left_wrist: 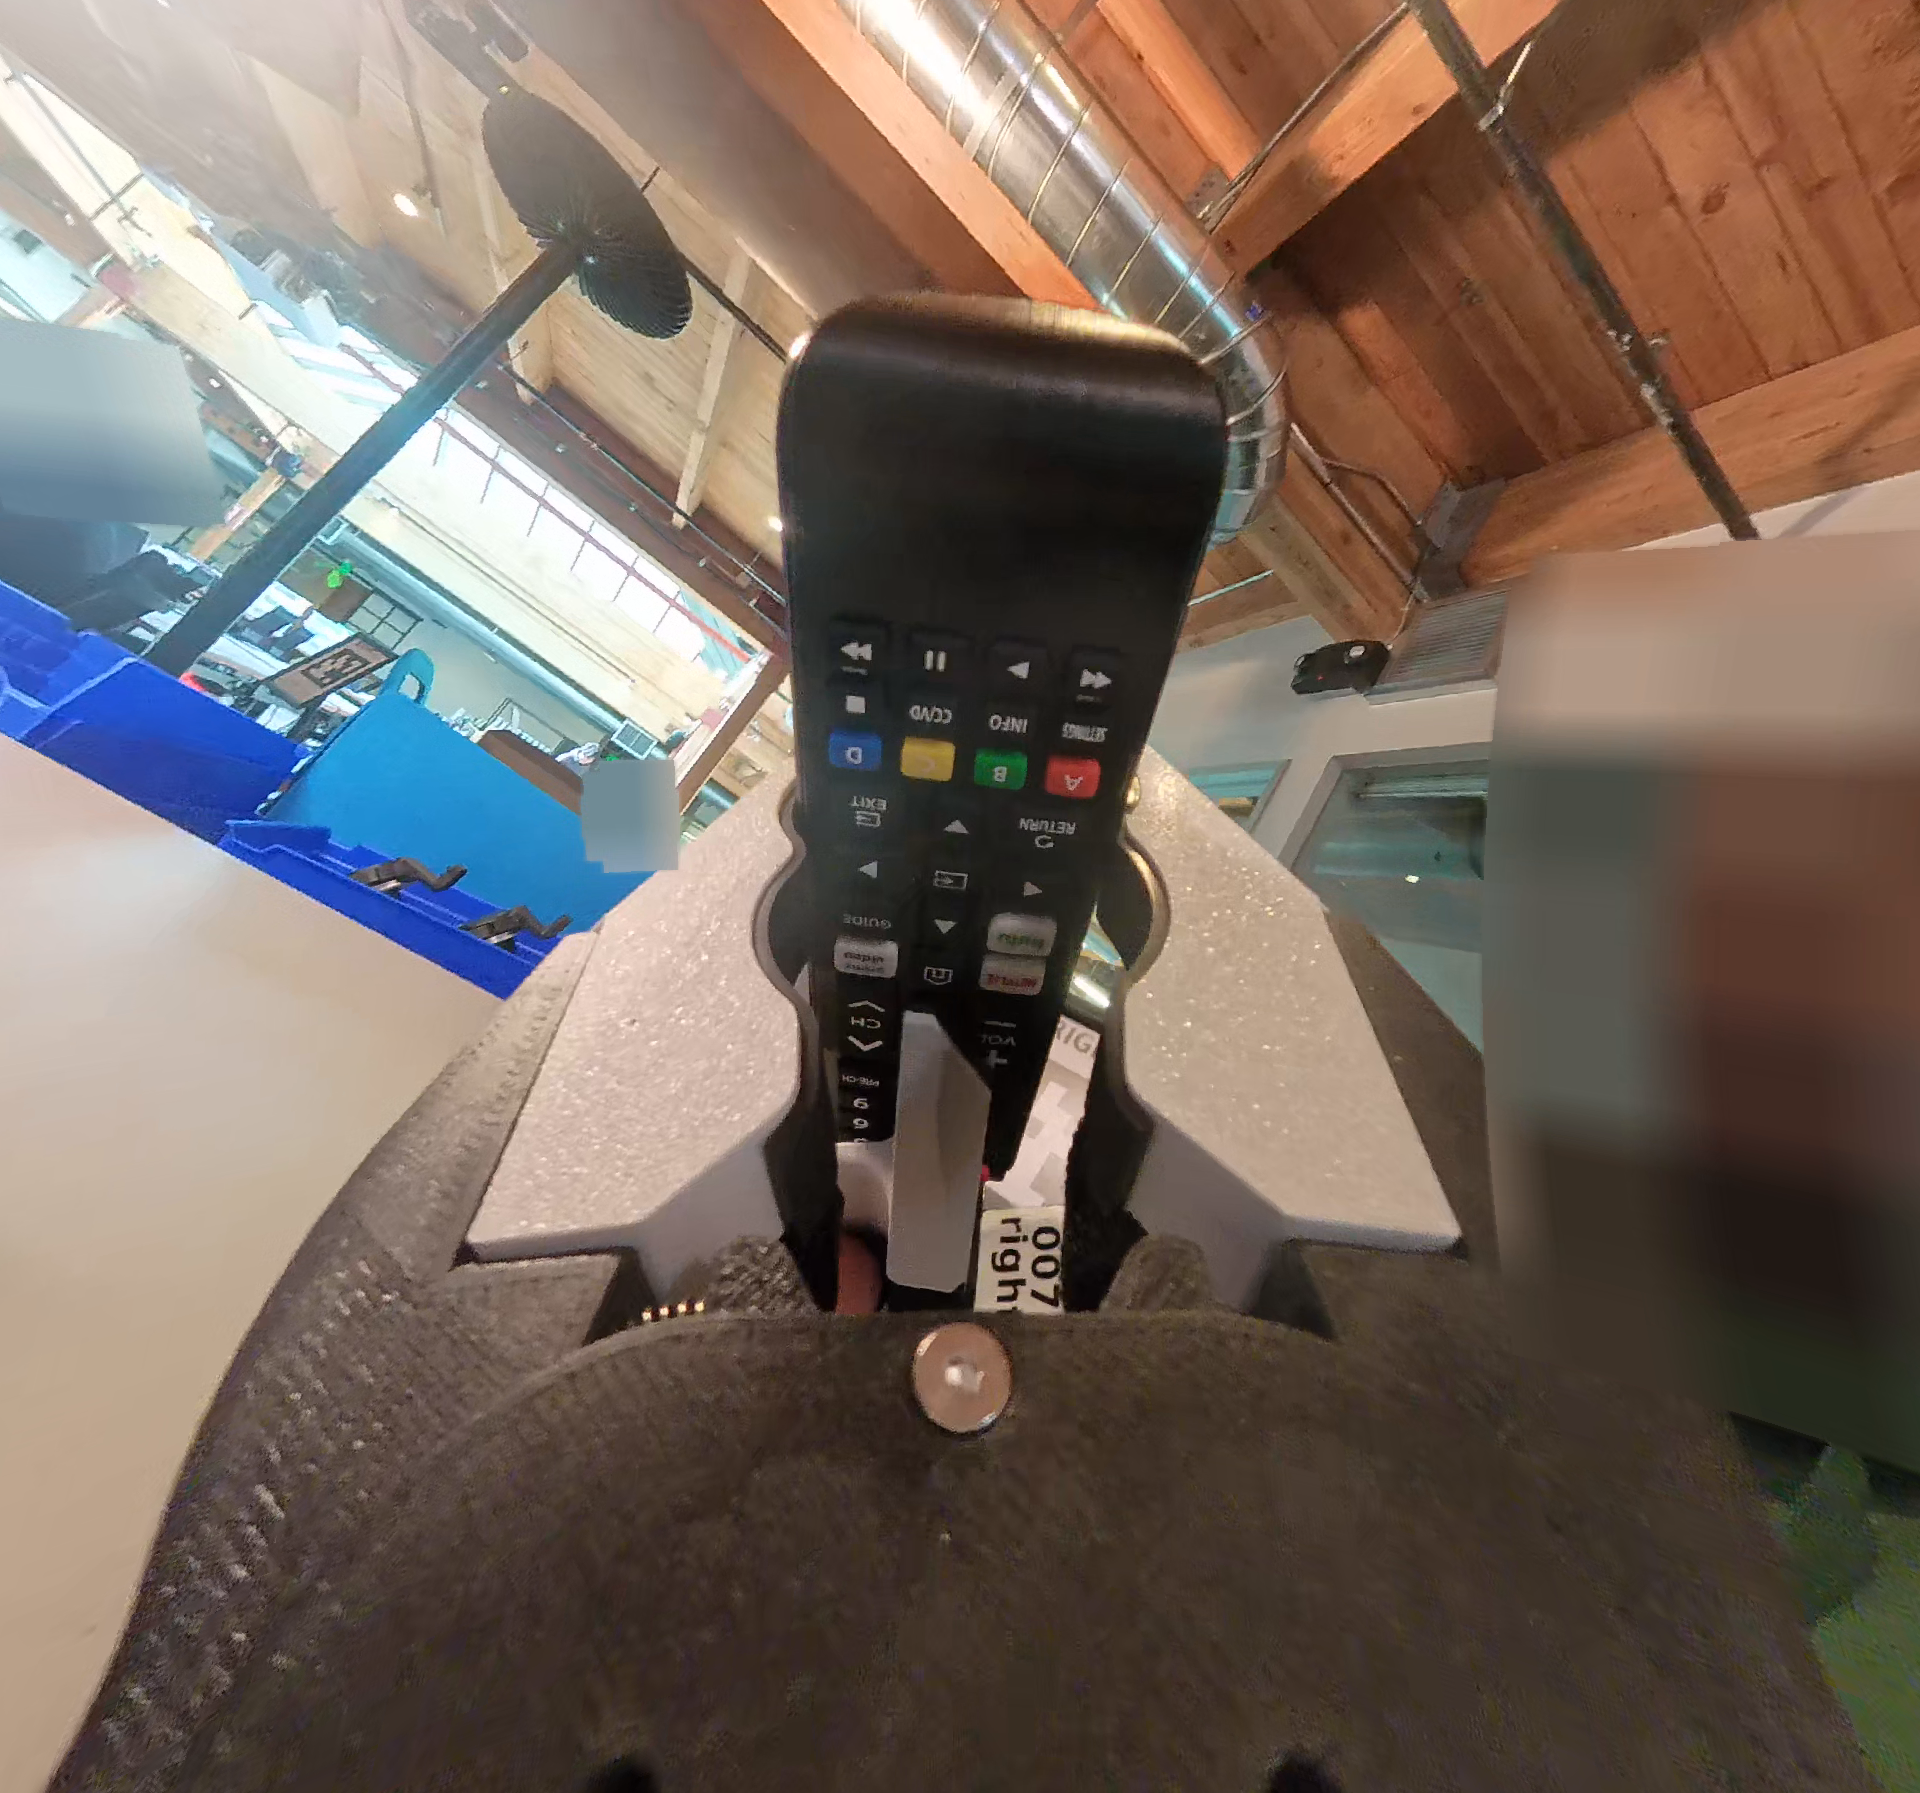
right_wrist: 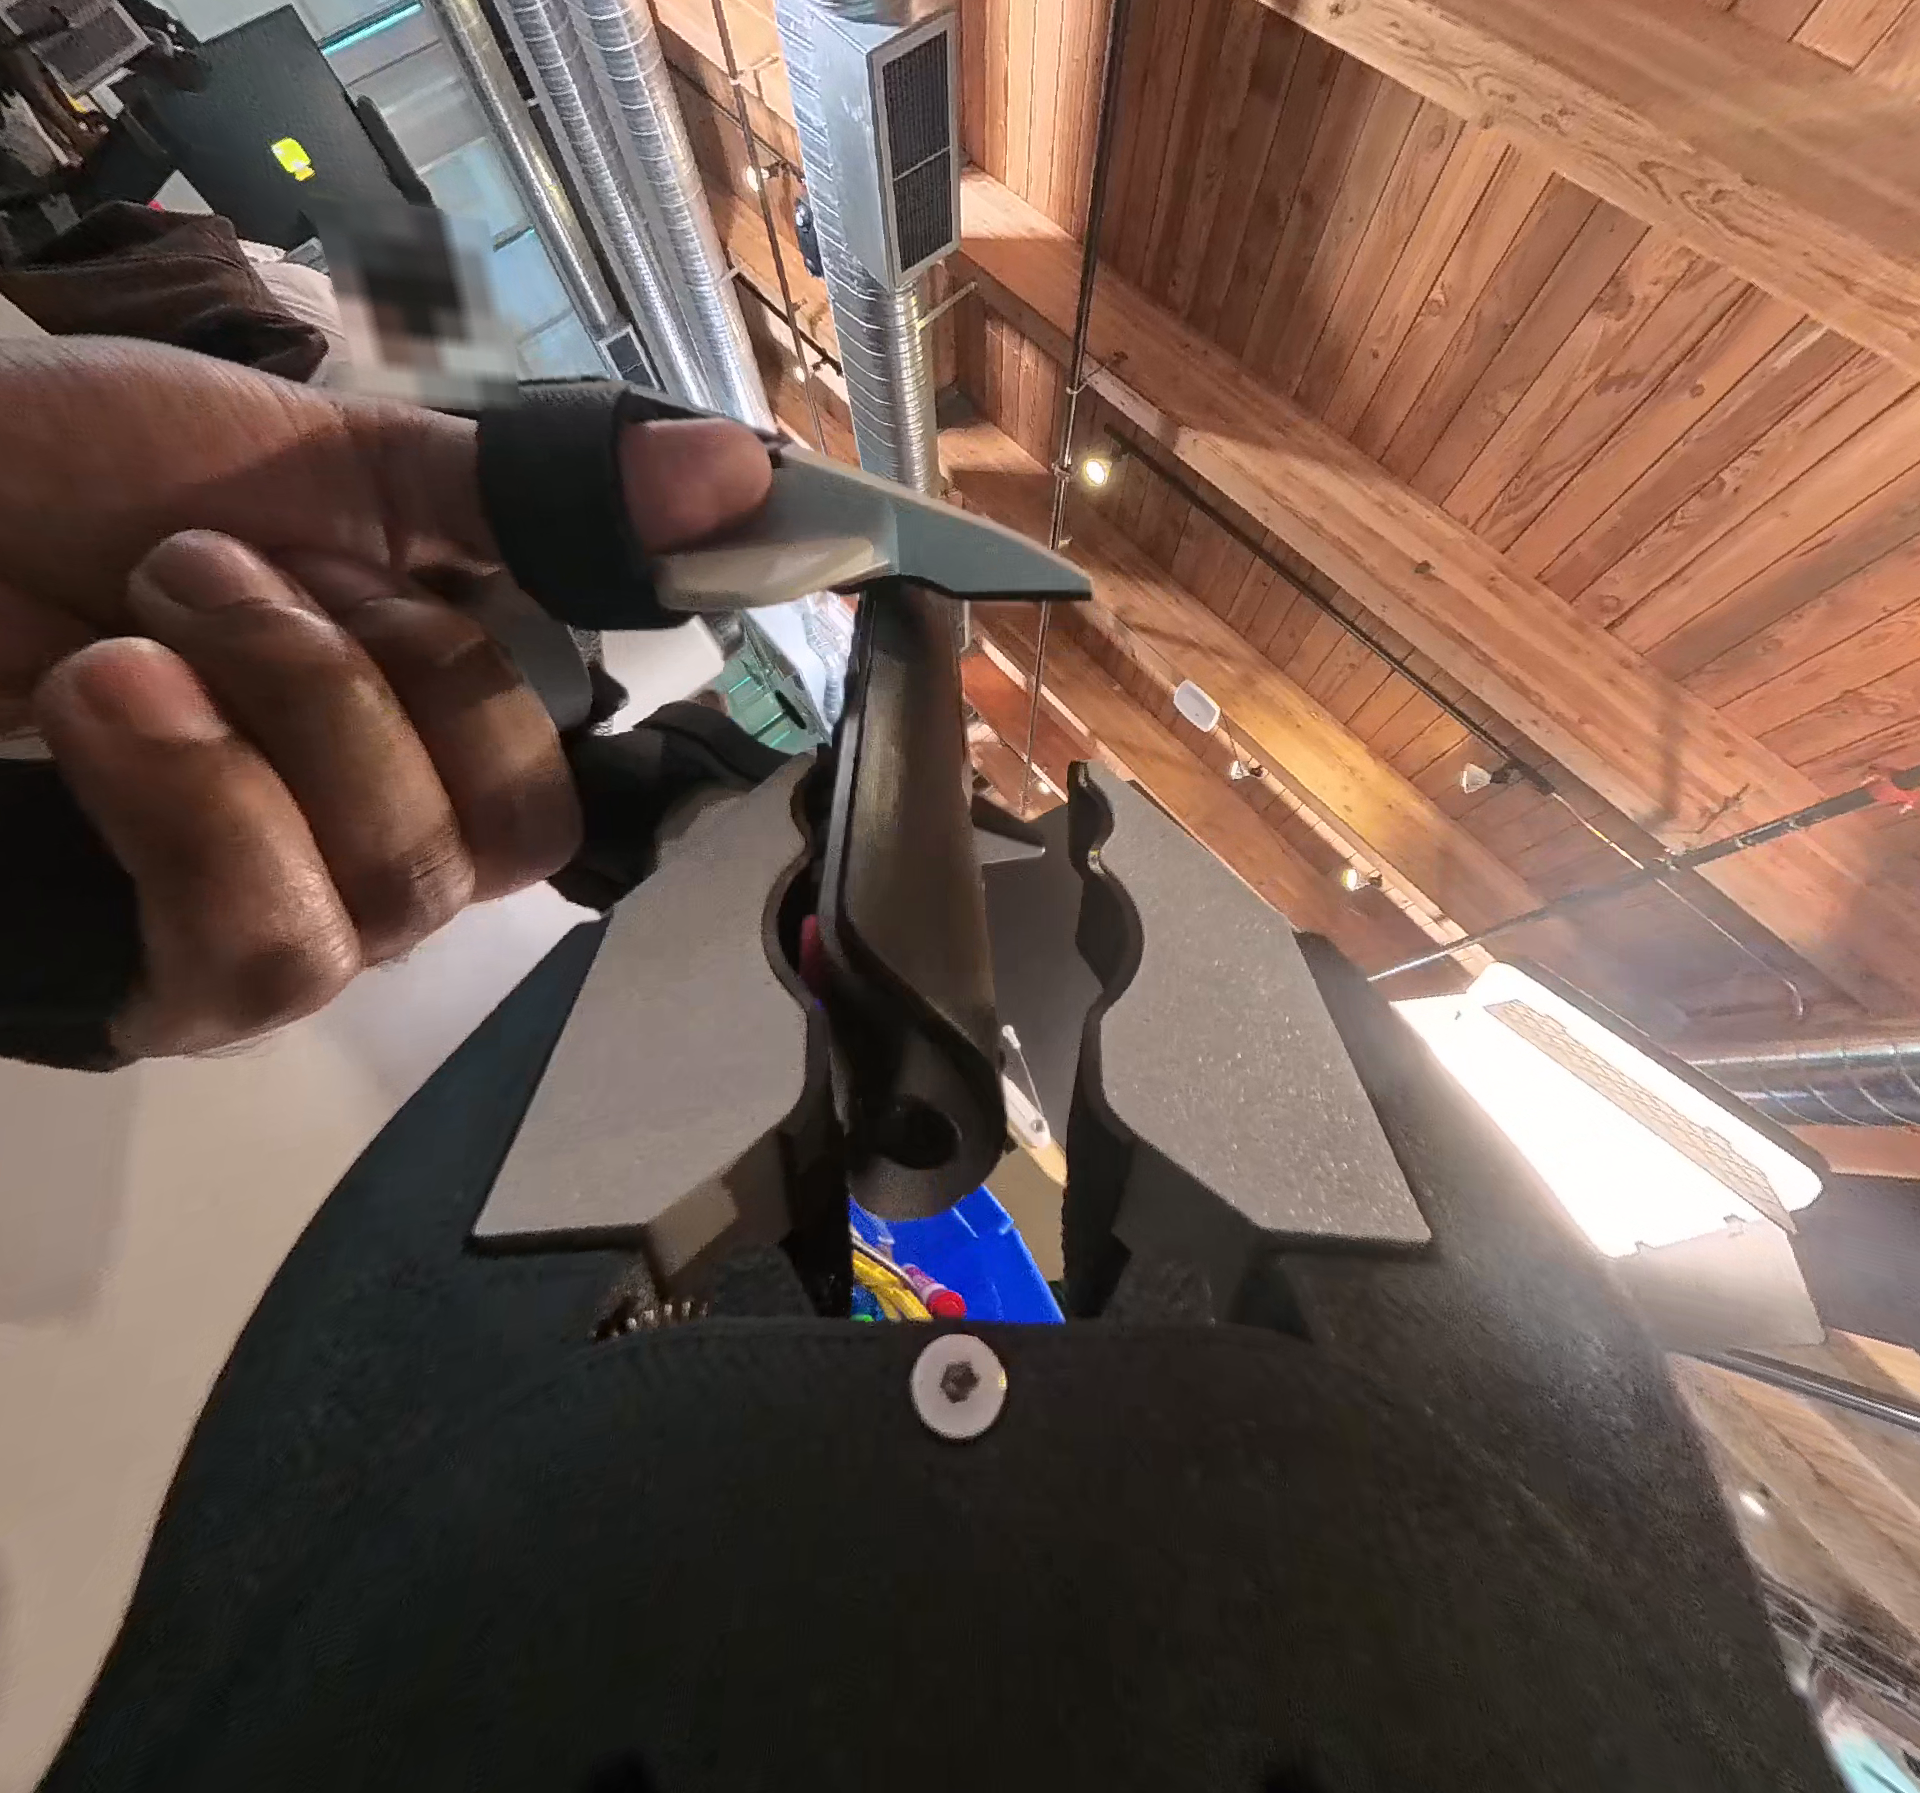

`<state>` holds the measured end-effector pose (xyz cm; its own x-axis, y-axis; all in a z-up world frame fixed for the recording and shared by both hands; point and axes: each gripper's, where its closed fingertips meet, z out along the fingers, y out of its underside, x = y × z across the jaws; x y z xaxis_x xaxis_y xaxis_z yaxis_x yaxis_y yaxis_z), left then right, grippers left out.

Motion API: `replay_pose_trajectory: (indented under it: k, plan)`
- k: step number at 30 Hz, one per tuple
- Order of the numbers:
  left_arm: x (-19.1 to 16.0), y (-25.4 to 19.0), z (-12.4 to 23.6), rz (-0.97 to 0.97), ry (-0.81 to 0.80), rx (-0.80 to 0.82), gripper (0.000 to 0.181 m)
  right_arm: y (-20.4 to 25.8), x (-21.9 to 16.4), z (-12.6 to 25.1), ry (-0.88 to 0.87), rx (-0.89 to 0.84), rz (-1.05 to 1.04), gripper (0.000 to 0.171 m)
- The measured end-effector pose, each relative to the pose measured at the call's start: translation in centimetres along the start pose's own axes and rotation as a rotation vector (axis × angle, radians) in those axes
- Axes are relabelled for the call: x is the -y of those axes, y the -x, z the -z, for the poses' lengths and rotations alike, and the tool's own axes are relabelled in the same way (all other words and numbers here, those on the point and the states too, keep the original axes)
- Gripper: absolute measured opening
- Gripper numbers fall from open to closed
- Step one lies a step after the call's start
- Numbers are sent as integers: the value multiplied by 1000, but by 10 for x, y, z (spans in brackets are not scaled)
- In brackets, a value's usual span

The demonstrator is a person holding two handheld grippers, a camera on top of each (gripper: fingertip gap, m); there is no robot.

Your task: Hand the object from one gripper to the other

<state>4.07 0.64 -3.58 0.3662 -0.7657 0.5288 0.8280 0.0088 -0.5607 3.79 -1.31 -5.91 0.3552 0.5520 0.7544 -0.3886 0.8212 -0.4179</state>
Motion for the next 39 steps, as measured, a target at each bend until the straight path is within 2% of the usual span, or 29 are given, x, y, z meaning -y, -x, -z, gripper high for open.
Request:
replay_pose_trajectory:
  k: [8,14,19,23,27,31,34,37,39]
  plan:
    - [-23,-8,-7,-176,167,29,53,-5,-2,1,5,-13,-22,37]
    - [-21,-3,-3,-205,177,62,52,-1,-5,0,27,18,-47,32]
    - [-6,-6,2,-357,111,87,70,-12,-10,1,6,90,-387,31]
    - [5,-13,7,-414,57,68,73,-17,-7,3,-52,212,-745,31]
    - [4,-11,6,-458,71,79,76,-13,-4,5,-89,367,-1065,32]
    - [3,-15,7,-595,86,99,76,-7,-1,9,-101,527,-1302,31]
    - [-4,-14,11,-719,185,132,74,2,0,12,-72,645,-1413,30]
    - [-32,-6,27,-878,454,150,75,25,-4,17,38,781,-1452,30]
    - [-45,6,43,-901,602,189,75,41,-6,22,111,851,-1402,30]
